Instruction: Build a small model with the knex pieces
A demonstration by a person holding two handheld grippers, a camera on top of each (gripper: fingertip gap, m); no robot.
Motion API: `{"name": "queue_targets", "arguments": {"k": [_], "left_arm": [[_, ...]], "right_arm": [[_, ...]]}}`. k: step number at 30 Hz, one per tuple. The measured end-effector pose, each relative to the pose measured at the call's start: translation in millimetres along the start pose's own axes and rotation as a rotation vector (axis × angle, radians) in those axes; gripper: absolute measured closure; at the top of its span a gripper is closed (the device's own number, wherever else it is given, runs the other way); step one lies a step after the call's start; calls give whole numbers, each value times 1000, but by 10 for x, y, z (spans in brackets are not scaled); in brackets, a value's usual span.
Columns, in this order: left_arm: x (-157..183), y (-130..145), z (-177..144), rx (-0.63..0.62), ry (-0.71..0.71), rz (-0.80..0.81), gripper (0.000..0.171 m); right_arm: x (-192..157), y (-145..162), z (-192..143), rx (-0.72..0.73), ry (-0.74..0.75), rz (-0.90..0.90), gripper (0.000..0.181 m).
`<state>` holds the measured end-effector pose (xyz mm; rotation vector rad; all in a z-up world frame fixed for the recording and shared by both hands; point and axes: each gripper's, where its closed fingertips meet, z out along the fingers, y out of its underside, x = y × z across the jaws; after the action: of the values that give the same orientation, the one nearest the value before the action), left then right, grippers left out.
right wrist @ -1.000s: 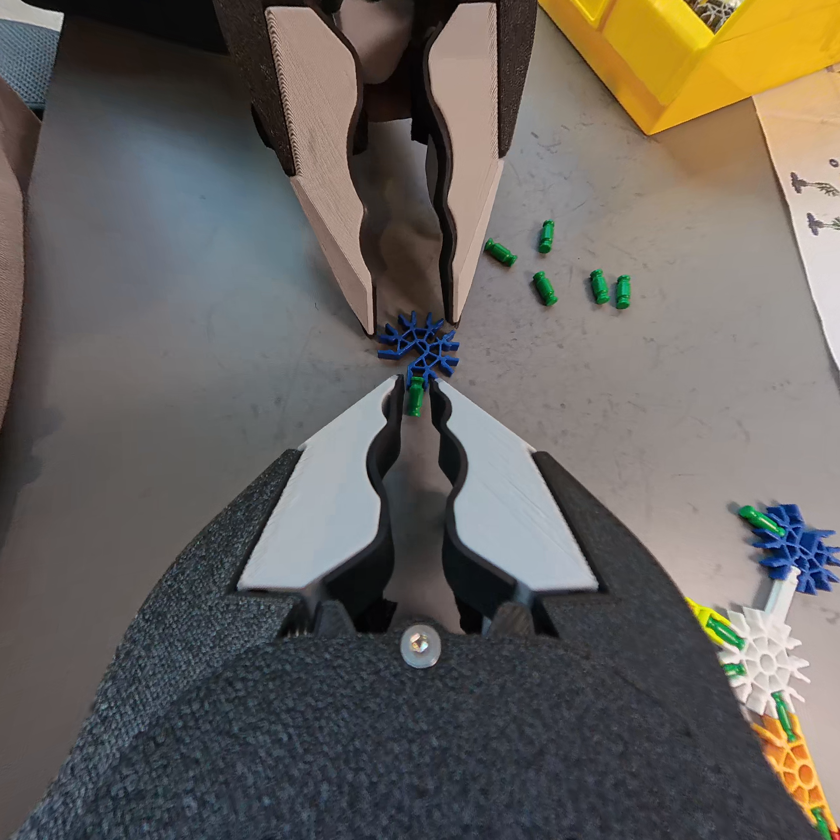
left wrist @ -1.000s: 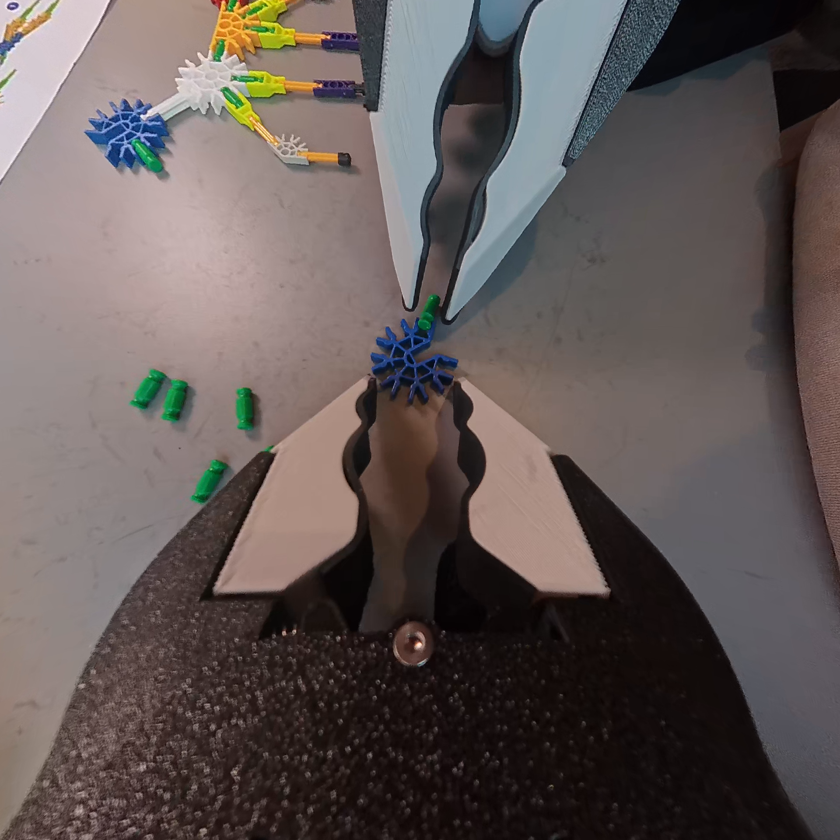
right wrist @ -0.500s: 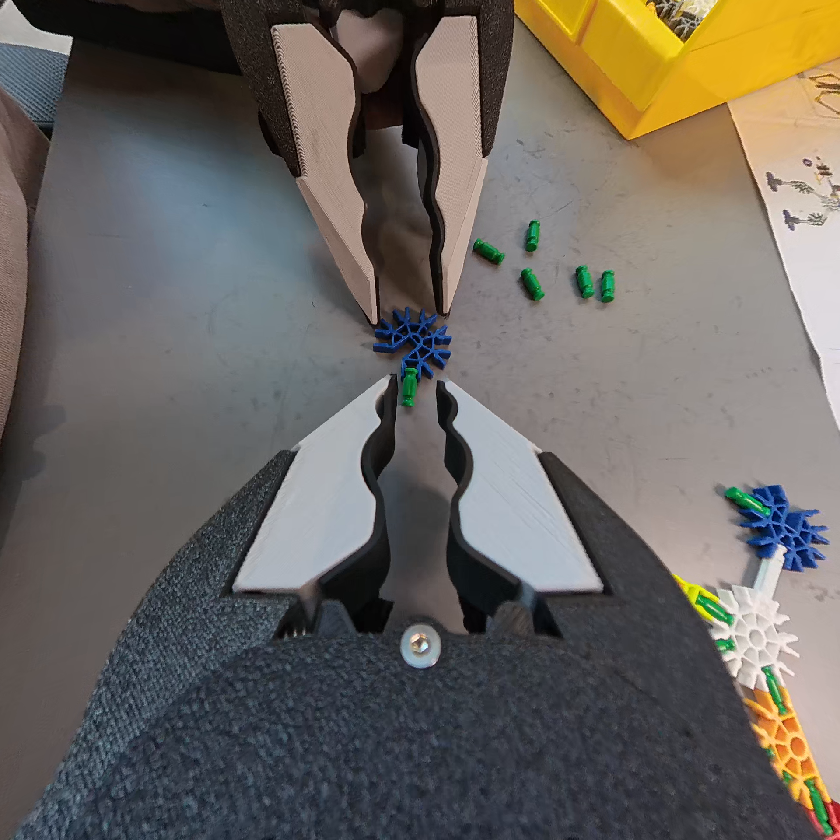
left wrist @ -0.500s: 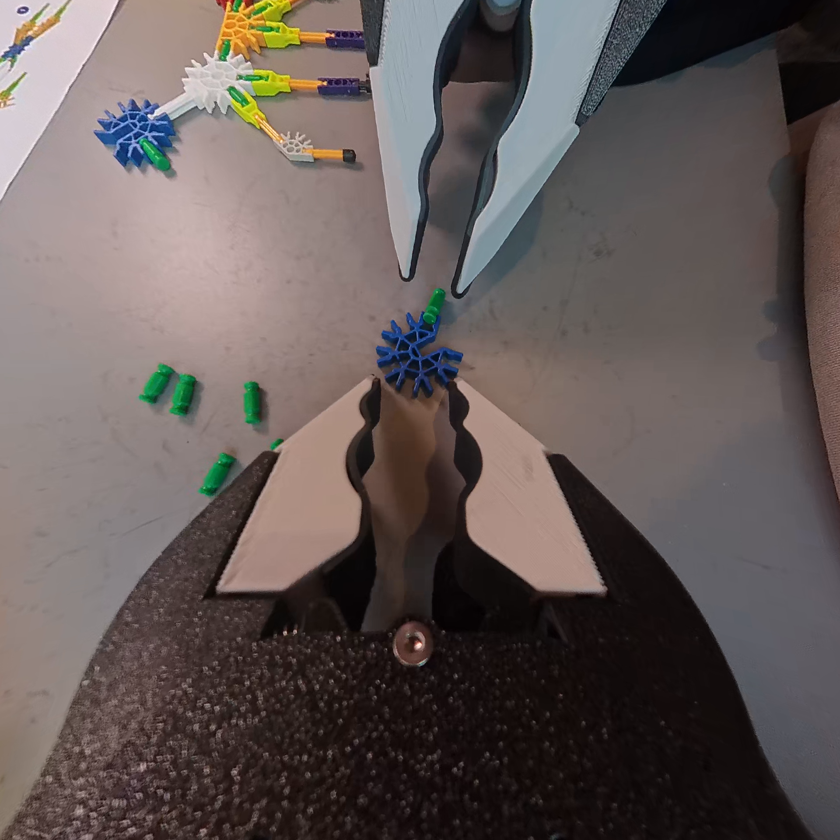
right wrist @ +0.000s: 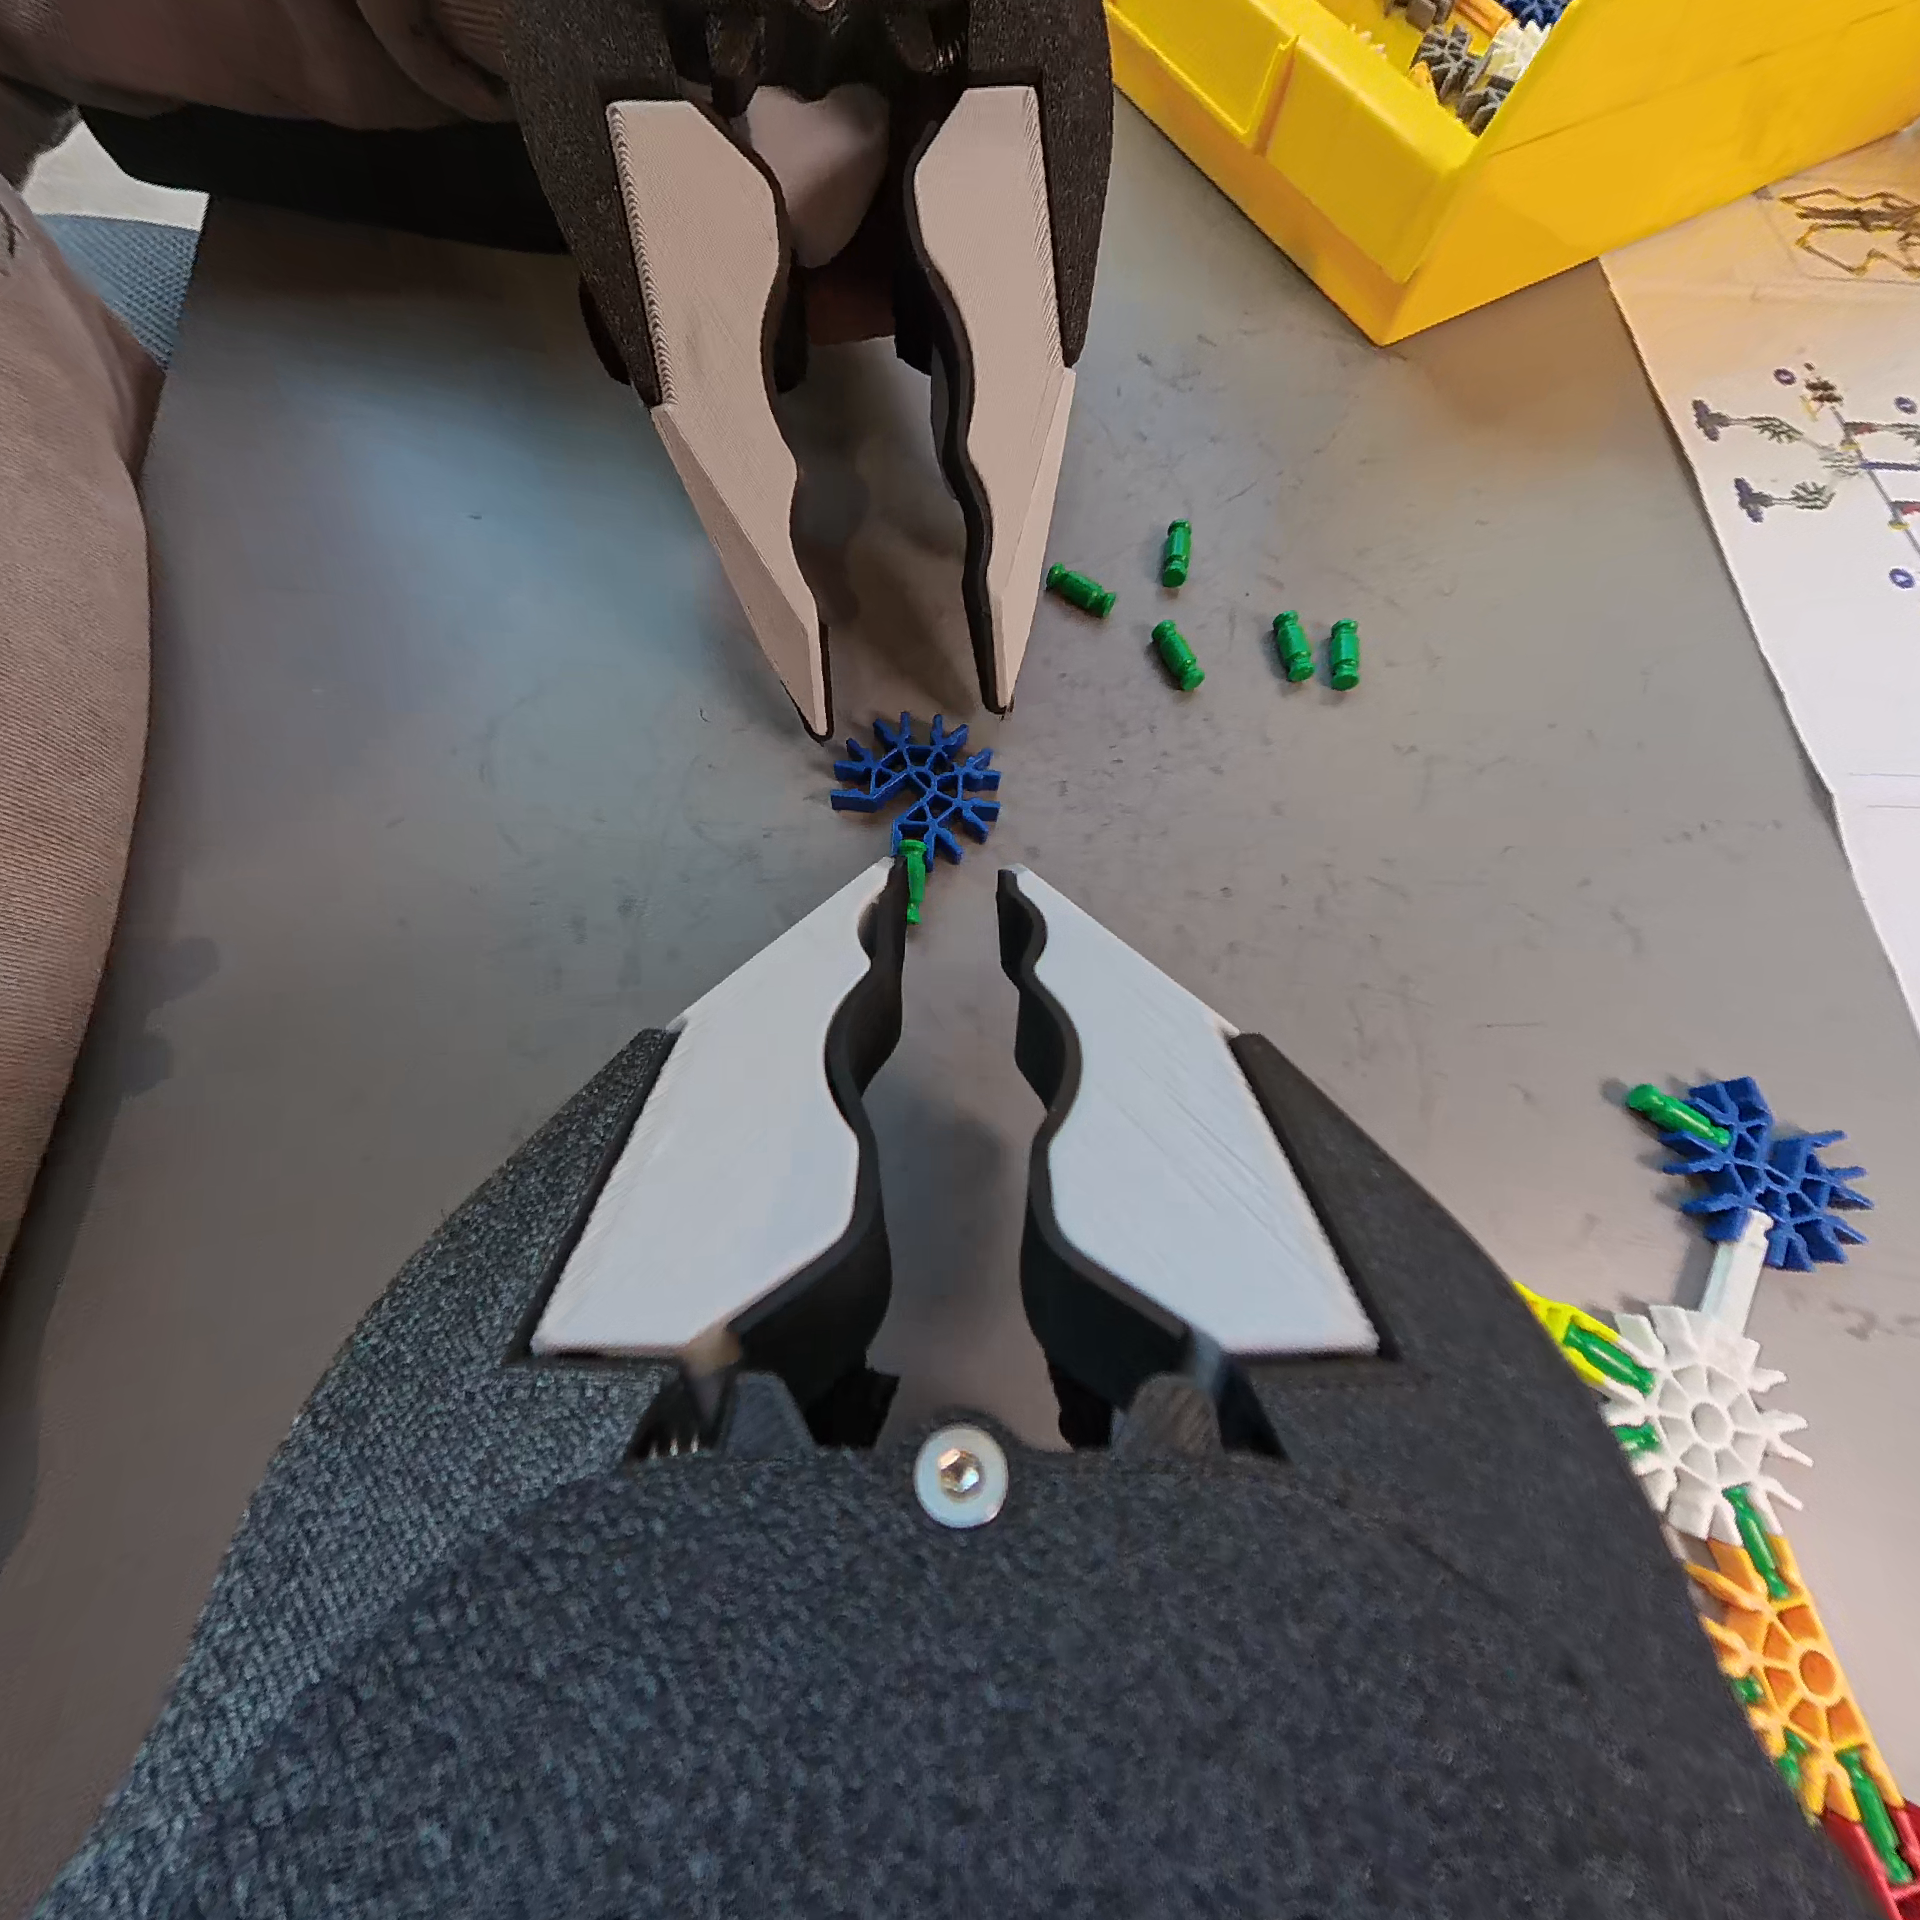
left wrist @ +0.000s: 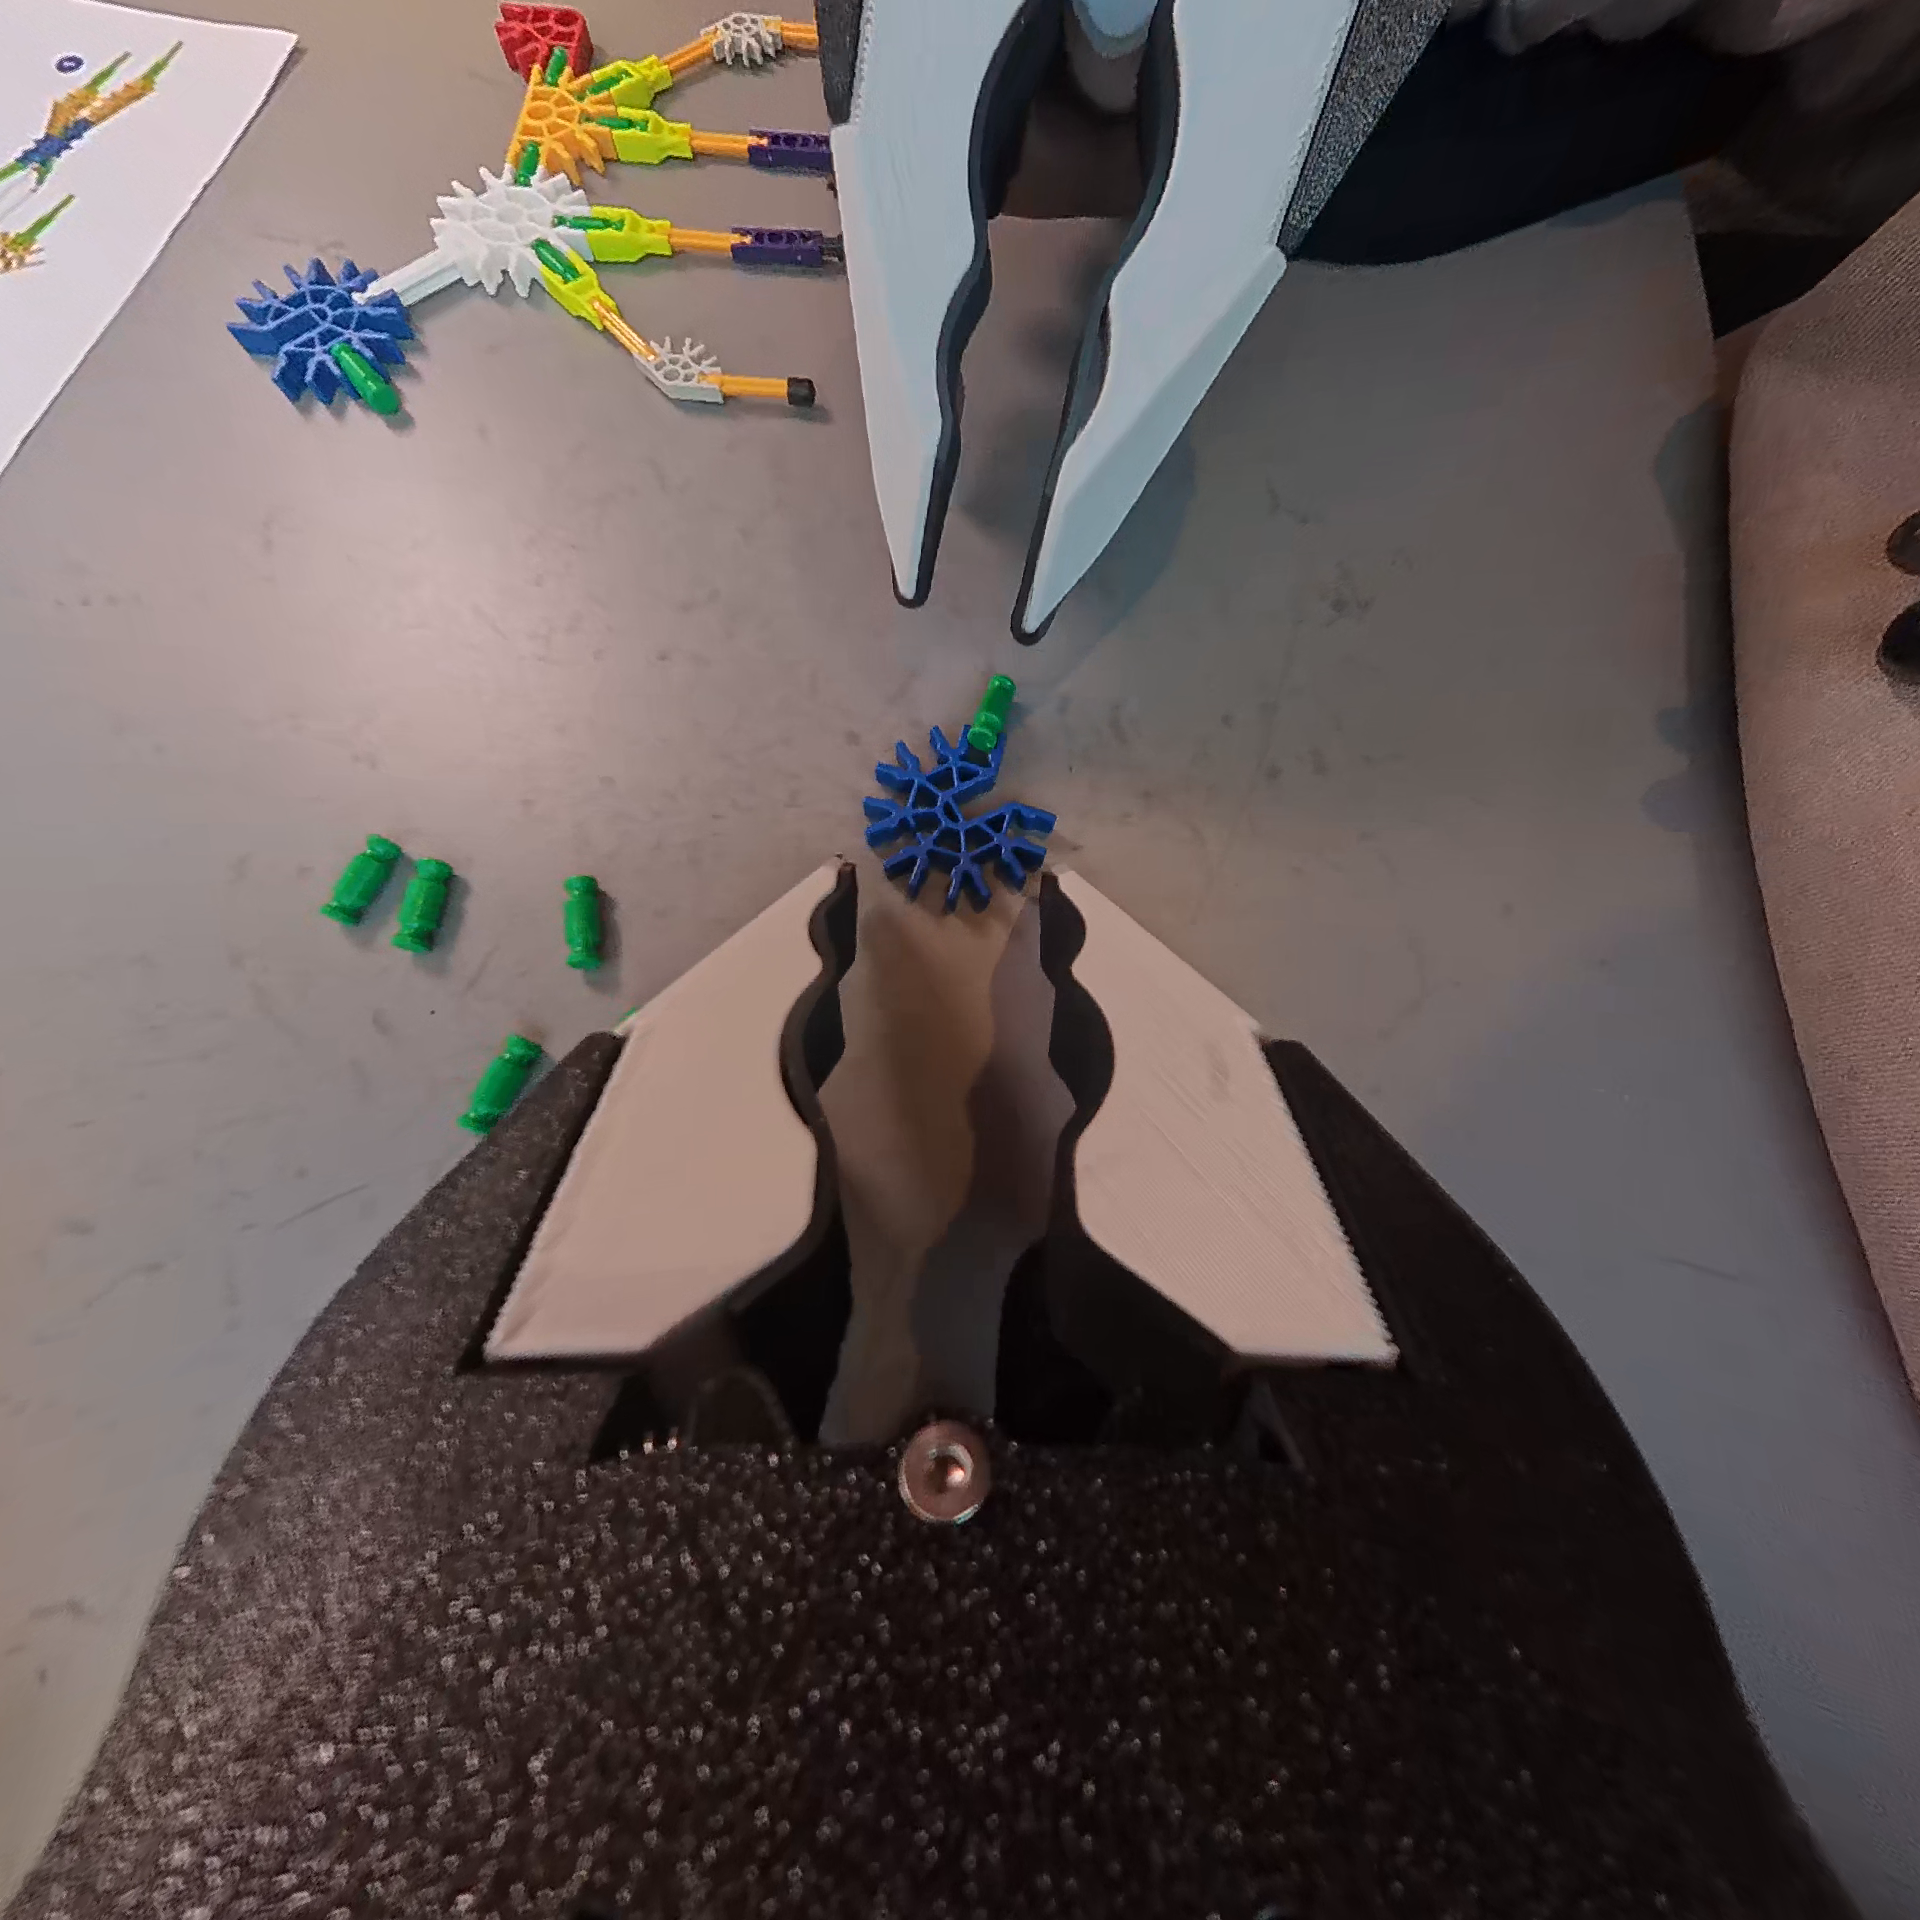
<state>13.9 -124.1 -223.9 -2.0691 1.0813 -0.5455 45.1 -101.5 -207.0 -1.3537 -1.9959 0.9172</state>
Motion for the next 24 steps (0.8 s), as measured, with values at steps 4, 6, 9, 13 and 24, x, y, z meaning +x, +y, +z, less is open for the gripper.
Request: {"name": "queue_targets", "arguments": {"k": [4, 6, 9, 13, 24], "left_arm": [[9, -7, 27, 3, 1, 3, 135], [9, 7, 42, -5, 3, -1, 135], [8, 13, 47, -9, 2, 4, 136], [-1, 18, 52, -13, -4, 4, 139], [-119, 30, -27, -9, -54, -9, 141]], "right_arm": [[5, 6, -17, 5, -1, 3, 165], [5, 3, -19, 8, -4, 7, 165], [4, 6, -16, 7, -9, 10, 164], [13, 39, -4, -9, -5, 8, 163], [-70, 149, 26, -72, -23, -25, 156]]}}
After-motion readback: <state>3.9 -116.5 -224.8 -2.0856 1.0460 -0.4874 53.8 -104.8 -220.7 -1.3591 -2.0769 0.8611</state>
